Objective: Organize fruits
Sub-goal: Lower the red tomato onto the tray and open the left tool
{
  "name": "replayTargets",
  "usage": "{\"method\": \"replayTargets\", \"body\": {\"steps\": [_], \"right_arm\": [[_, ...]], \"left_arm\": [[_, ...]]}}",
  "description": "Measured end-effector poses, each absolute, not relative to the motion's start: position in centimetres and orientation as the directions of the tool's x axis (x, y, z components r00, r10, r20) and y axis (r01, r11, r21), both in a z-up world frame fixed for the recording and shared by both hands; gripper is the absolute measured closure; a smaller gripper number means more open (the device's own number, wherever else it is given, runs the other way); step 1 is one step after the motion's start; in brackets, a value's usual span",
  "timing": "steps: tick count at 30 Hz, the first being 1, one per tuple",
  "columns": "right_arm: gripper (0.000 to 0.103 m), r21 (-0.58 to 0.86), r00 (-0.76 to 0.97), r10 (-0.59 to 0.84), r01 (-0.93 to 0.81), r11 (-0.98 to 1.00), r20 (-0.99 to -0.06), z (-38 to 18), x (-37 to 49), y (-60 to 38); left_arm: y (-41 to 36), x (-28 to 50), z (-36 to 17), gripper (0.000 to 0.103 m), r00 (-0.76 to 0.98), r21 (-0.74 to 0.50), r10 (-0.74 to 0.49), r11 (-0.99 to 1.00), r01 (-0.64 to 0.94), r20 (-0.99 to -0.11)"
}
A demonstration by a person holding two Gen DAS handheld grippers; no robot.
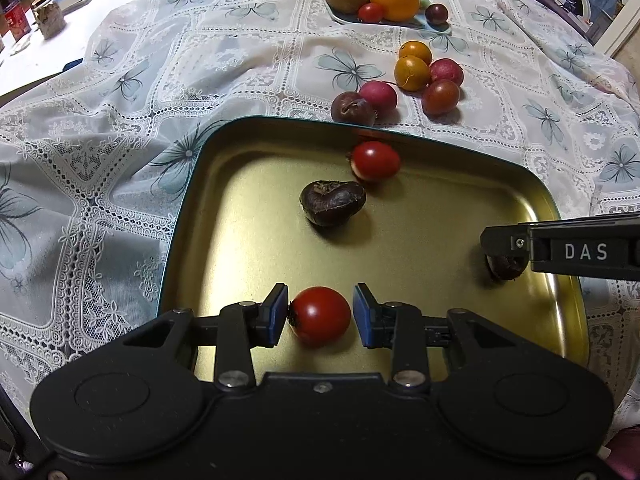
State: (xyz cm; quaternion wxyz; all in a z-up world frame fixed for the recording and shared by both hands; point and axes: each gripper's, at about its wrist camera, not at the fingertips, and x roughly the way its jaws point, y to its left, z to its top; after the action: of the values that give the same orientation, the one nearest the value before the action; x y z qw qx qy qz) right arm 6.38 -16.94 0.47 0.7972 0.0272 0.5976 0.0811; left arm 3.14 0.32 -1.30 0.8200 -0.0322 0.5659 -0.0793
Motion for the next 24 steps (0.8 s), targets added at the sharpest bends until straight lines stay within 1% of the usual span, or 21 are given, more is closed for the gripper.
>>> {"method": "replayTargets", "body": {"steps": [24], "right_arm": [[0.068, 0.117, 0.181, 0.134, -0.102, 0.988, -0.974, 0.08, 6.93, -17.23]], "left_arm": [[0.27, 3.35, -1.22, 0.059, 0.339, -0.151, -0.173, 0.984, 0.092, -0.925]]}}
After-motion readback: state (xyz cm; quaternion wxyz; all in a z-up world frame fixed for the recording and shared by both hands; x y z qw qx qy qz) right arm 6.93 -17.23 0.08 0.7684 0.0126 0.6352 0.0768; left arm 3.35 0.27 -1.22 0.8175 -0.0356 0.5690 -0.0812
